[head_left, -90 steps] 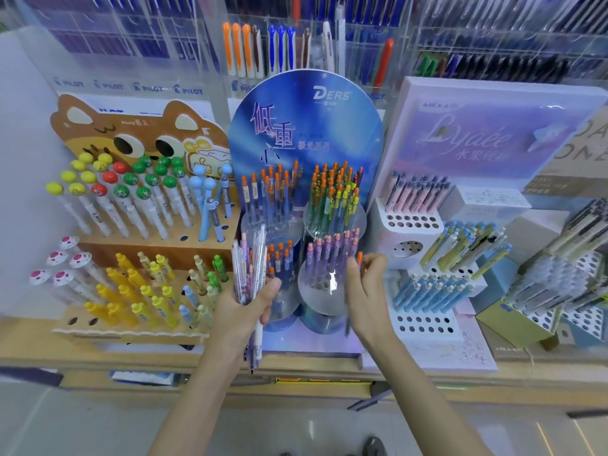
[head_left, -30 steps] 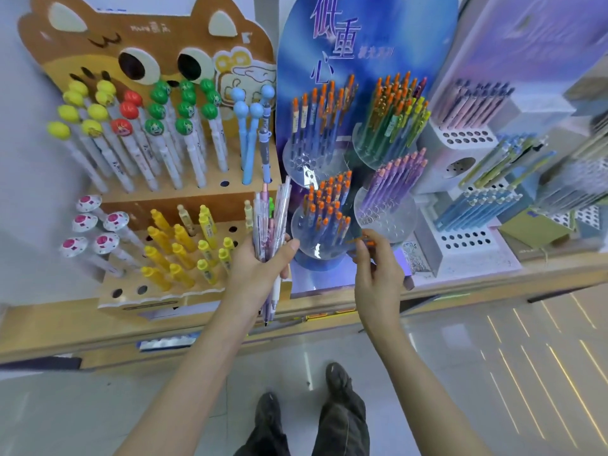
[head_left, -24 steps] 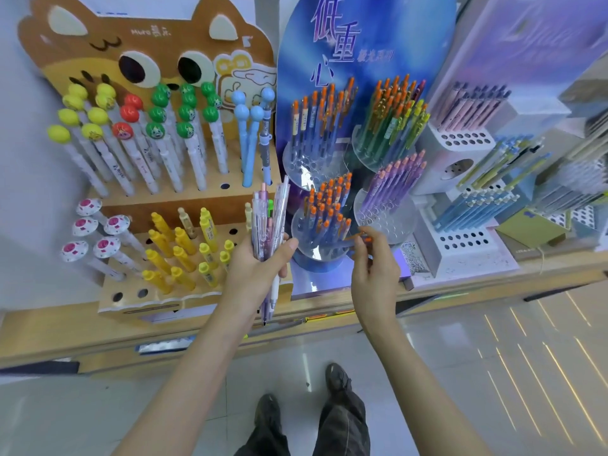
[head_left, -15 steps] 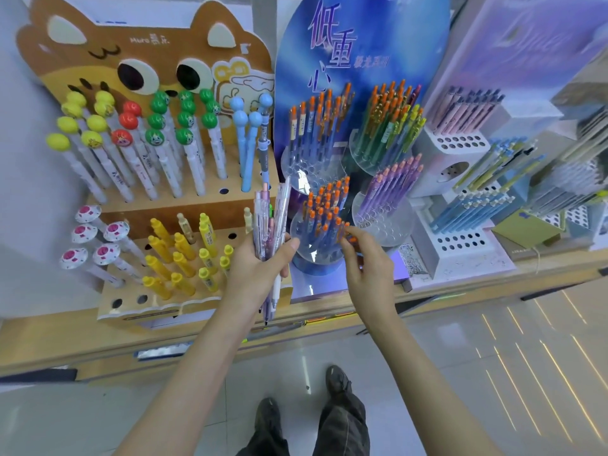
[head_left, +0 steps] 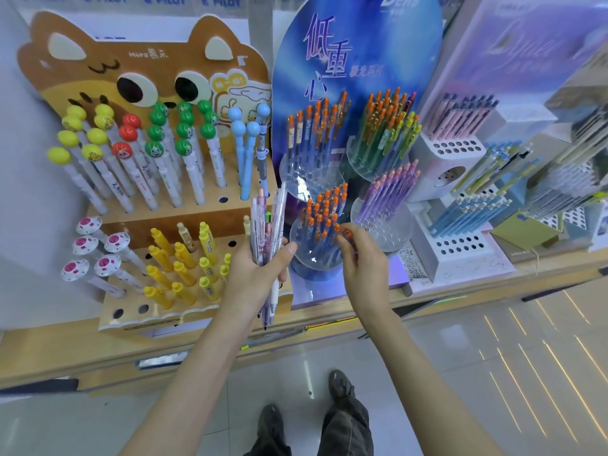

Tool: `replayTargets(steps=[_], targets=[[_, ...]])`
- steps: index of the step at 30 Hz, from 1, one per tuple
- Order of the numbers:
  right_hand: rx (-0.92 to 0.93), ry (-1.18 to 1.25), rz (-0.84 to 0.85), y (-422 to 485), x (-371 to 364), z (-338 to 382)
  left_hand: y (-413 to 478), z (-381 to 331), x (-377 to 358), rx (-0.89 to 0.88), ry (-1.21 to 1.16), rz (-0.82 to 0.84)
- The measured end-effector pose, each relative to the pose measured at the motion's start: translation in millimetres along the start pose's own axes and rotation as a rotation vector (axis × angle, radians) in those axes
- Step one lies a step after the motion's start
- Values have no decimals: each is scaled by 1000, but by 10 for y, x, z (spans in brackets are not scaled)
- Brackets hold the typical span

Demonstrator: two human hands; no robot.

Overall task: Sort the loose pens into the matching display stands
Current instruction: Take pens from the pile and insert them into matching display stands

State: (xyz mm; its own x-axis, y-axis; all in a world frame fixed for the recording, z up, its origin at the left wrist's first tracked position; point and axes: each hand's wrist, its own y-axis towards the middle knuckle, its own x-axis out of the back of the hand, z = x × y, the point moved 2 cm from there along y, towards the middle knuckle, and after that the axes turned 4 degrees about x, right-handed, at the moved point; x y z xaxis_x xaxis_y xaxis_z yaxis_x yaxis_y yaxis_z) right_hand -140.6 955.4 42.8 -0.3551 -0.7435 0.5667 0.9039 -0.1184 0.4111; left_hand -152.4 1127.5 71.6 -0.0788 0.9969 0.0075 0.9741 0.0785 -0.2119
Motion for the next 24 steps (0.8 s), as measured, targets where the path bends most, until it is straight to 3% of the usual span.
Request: replayTargets(steps=[7, 11, 24], targets=[[-180, 0, 62, -71, -99, -50, 6, 1, 33, 5, 12, -9], [-142, -67, 22, -2, -188, -9, 2, -7, 10, -4, 16, 7], [-192, -234, 144, 8, -227, 2, -11, -13, -22, 27, -48, 26]])
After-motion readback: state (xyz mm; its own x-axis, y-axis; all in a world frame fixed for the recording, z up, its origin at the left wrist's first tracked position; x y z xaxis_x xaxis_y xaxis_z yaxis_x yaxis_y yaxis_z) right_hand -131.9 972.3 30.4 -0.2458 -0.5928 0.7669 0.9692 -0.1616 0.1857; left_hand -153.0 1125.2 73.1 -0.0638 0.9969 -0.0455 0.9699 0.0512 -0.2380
